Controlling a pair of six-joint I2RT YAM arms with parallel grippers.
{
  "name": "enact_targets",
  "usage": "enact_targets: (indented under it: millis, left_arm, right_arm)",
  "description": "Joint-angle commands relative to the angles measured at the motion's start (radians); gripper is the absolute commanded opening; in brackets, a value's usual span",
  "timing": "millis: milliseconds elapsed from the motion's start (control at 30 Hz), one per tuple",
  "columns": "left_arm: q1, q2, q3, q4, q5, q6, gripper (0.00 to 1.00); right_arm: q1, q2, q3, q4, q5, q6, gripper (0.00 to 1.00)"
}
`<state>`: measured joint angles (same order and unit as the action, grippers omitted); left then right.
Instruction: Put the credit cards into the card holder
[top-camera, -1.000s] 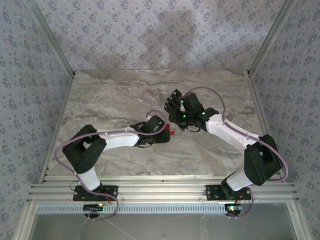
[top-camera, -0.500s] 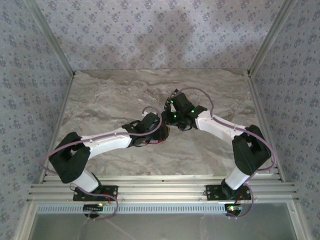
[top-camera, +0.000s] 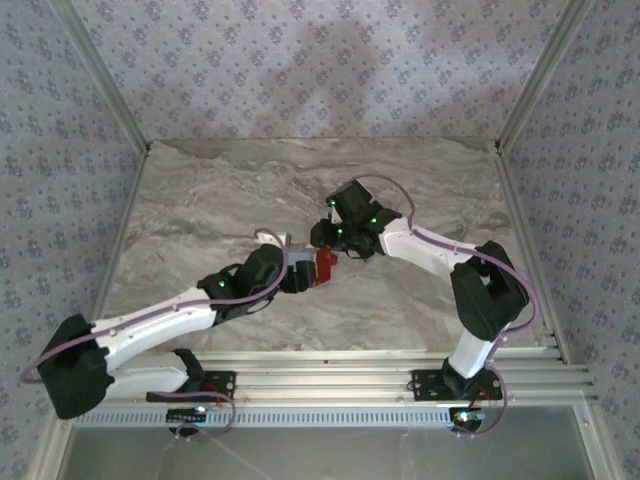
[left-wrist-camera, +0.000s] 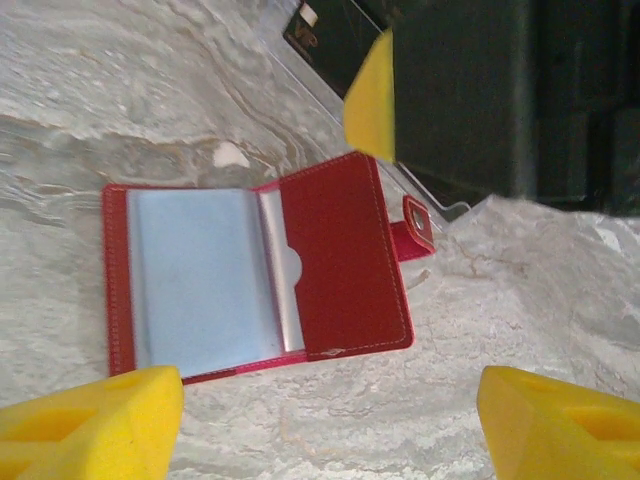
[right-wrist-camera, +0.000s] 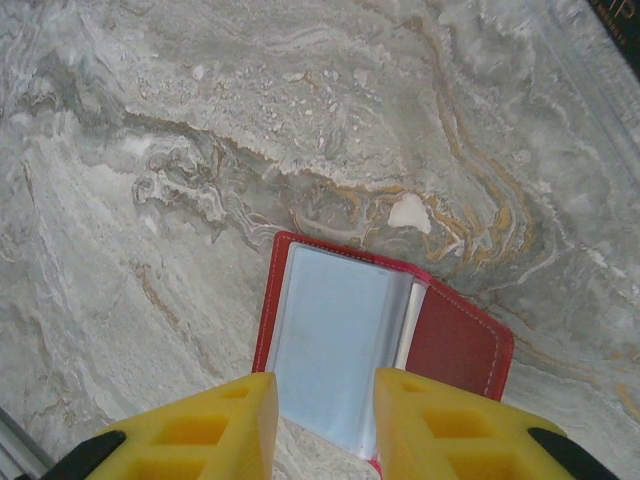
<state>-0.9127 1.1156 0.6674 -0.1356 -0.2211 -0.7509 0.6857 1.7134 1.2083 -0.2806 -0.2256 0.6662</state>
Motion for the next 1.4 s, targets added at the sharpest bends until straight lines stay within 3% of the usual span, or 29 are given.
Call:
enact_targets:
  millis: [0,233,500,867,1033,1367]
  left_arm:
    - [0.040,-0.043,-0.014,-0.062,-0.066,0.002,0.78]
    - [0.151,-0.028,0.002,-0.094,-0.022,0.001,0.79]
    - [0.262,0.071,0.020,-0.055,0.113,0.035,0.82]
    - [0.407,0.210,0.025,0.099,0.345,0.054,0.81]
    - [0.436,0.273,0.033,0.185,0.444,0.038,0.77]
    - [0.449,0.399,0.054,0.286,0.511,0.000,0.62]
  right_arm:
    - [0.020,0.005,-0.042,-0.004,-0.022,0.006,0.30]
    - [0.034,-0.003,-0.126,-0.020,0.006,-0.007,0.19]
    - [0.024,0.078,-0.183,-0.017,0.068,-0.029,0.08]
    - [0.020,0.138,-0.219,0.021,0.090,-0.063,0.06]
    - [0.015,0.143,-0.226,0.031,0.093,-0.062,0.06]
    - [0.015,0.153,-0.228,0.038,0.092,-0.059,0.06]
